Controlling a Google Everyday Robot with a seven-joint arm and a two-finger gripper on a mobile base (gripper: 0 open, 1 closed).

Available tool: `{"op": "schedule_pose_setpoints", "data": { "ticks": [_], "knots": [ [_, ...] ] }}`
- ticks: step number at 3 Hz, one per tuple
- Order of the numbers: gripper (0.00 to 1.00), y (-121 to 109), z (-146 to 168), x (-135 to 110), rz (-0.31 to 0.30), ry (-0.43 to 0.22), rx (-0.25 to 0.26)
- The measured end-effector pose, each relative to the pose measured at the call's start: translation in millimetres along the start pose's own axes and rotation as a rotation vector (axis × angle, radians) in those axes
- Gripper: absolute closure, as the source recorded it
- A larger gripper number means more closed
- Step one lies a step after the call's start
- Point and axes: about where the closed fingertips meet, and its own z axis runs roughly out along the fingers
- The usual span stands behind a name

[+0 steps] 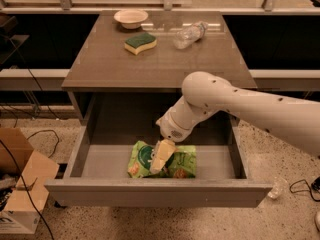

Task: Pick green rice chip bag from top drawer and place on counter

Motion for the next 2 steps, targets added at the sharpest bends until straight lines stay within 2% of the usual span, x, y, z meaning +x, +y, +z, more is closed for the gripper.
{"op": "schedule_pose_setpoints", "data": {
  "ticks": [1, 2],
  "knots": [
    [0.03, -3, 39, 10, 0.041, 0.030, -0.051],
    [0.26, 1, 52, 25, 0.074, 0.064, -0.073]
  ]
}}
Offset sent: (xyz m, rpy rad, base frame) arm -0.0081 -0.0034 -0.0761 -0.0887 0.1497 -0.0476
